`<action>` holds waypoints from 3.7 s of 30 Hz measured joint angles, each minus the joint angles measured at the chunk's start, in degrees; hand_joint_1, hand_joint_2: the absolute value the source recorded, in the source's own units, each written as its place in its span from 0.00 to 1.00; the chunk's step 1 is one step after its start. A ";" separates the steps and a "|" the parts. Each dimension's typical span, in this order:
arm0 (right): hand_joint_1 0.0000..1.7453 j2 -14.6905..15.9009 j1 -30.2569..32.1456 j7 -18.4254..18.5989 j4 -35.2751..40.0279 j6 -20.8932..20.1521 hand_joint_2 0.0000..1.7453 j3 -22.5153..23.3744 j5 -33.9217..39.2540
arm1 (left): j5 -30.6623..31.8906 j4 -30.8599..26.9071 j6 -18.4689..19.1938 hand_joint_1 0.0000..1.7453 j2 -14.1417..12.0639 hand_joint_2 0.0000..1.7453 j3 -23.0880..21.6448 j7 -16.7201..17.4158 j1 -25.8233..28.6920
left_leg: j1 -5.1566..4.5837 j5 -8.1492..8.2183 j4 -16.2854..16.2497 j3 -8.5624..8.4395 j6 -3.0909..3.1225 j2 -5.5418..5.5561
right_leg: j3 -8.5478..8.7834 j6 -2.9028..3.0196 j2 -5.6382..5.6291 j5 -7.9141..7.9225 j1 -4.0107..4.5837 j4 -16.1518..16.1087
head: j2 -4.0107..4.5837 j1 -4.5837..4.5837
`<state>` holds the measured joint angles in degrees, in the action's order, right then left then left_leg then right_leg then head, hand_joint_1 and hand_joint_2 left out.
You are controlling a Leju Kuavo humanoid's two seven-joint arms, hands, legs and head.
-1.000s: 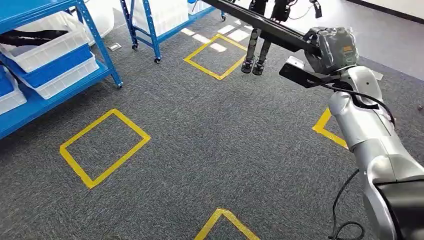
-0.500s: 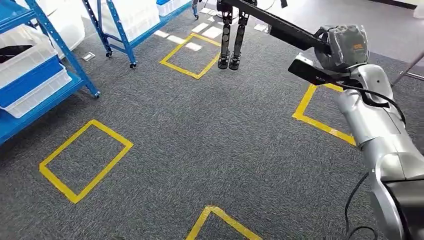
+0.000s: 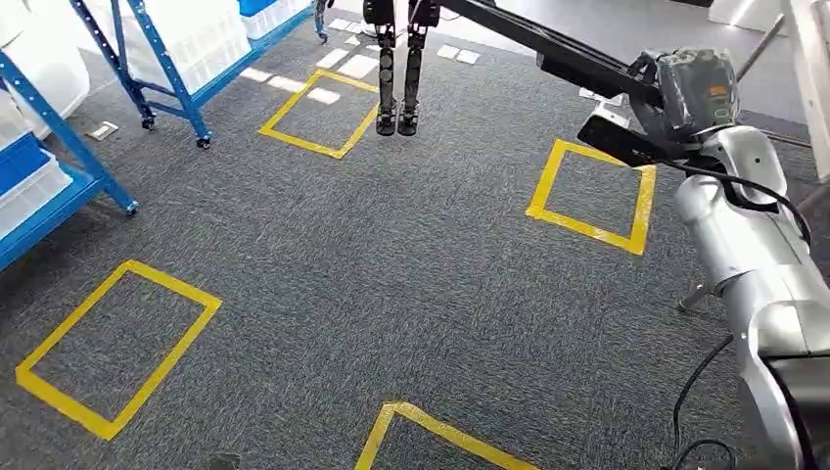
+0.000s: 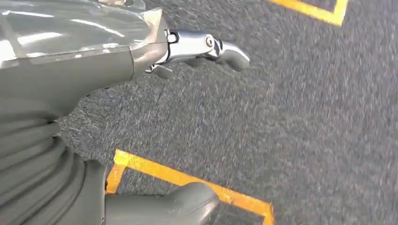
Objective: Take the parts from the cabinet and place them on the table.
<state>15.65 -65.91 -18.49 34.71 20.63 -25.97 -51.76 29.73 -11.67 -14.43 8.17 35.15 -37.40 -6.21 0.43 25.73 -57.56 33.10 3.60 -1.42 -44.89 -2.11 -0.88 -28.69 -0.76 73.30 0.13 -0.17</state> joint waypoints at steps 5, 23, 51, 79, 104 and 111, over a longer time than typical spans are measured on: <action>0.93 0.13 0.42 0.00 -0.35 0.00 1.00 0.00 0.00 | 0.00 0.00 0.02 0.00 0.02 1.00 0.00 0.00 -0.03 | 0.01 0.17 -0.07 0.01 -0.23 -2.53 | 2.38 -1.70 0.75 2.13 -0.65 -3.73 | 0.00 -0.09; 0.93 -2.12 -0.59 0.37 -1.31 0.15 1.00 -0.15 0.28 | -0.29 0.00 -0.98 0.00 -0.31 1.00 0.11 -0.04 0.61 | 0.21 1.09 -1.93 0.78 -1.39 5.72 | 7.91 1.02 -6.66 6.58 0.06 -15.57 | 0.00 0.63; 0.93 -2.75 -2.18 0.79 -4.06 0.07 1.00 -0.72 -0.70 | -0.24 0.02 -0.83 0.00 0.02 1.00 0.15 -0.13 0.87 | 0.15 1.17 -5.51 2.64 -1.57 4.26 | 9.09 1.81 -5.32 6.37 0.06 -16.23 | 0.00 0.76; 0.93 -3.61 -3.08 2.36 -6.21 0.39 1.00 -1.42 -2.08 | -0.24 0.04 -0.77 0.00 0.07 1.00 1.11 -0.22 1.05 | 0.46 7.97 -17.78 7.85 -3.12 1.63 | 8.80 1.64 -2.58 6.24 -0.60 -15.81 | 0.00 0.96; 0.93 0.72 -2.37 9.15 -11.76 0.79 1.00 -0.94 -4.63 | 0.39 0.07 0.28 0.00 -0.11 1.00 1.55 -0.39 1.07 | 0.21 -0.74 -1.02 1.79 -0.39 1.55 | 9.91 -1.14 0.53 5.12 -0.66 -16.11 | 0.00 0.48; 0.93 2.38 -2.41 16.83 -14.21 -0.31 1.00 -0.90 -7.69 | 0.98 0.07 0.28 0.00 -0.09 1.00 1.60 -0.39 1.06 | 0.47 -0.86 -0.85 1.86 -1.99 1.48 | 9.54 -0.86 0.50 4.96 -0.28 -15.50 | 0.00 0.44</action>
<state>18.03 -68.31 -1.66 20.50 20.33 -26.86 -59.45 30.71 -11.61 -14.14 8.09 36.74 -37.79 -5.15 0.90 24.87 -58.41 34.96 1.60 0.06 -35.35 -2.97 -0.38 -23.73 -1.04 57.80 0.13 0.26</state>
